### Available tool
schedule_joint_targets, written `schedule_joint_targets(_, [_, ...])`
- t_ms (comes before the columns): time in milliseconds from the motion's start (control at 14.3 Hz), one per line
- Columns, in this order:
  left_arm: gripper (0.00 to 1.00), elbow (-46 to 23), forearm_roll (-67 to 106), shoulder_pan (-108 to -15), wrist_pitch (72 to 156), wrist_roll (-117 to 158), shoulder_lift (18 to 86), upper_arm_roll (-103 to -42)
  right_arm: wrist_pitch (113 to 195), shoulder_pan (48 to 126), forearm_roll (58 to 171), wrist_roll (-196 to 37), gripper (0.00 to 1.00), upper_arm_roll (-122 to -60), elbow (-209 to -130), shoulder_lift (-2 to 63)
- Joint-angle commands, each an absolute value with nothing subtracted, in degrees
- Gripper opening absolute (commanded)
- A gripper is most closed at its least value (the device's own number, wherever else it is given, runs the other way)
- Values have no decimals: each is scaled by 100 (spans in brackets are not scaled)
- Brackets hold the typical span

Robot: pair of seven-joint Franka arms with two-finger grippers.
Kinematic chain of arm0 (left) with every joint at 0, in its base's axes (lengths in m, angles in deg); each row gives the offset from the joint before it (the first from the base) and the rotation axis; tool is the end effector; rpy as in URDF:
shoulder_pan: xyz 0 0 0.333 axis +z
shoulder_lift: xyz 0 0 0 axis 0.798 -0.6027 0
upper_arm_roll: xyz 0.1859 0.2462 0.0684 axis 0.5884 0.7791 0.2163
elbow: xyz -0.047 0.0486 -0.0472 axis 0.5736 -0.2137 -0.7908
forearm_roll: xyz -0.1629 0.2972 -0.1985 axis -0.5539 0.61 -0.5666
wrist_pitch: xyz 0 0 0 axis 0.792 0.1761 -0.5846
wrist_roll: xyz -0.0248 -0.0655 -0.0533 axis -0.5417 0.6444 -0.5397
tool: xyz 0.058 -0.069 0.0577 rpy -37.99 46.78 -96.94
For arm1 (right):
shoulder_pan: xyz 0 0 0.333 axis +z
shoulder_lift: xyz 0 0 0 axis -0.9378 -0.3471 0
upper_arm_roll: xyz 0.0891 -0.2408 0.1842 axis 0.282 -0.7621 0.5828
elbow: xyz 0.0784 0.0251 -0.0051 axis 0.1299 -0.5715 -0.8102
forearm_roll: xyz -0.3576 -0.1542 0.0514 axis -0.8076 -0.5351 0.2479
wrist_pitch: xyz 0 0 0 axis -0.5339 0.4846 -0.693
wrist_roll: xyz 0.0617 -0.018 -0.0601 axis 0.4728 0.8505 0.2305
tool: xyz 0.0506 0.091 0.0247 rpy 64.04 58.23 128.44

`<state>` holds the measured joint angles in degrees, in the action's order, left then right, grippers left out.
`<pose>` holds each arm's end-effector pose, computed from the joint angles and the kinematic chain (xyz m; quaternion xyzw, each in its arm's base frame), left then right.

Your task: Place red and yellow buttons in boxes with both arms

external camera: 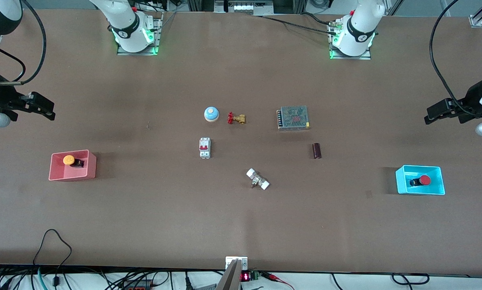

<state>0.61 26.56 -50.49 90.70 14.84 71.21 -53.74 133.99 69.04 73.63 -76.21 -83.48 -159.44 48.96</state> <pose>0.5915 0.0253 0.5842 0.9993 0.0334 -0.0072 0.0165 0.5911 0.0075 0.5924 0.9989 0.0303 0.0127 0.0325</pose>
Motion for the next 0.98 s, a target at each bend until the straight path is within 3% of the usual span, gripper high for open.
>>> schedule_joint_targets(0, [100,-92,2620,-5021,9136,1446,7320,-5400,13245,6952,7450,-7566,100,-8394,-15869,4864])
schedule_joint_targets(909, [100,-92,2646,-5030,8890,1455,7399,-5444,13140,6960,7459,-7487,100,-8377,-15904,4873])
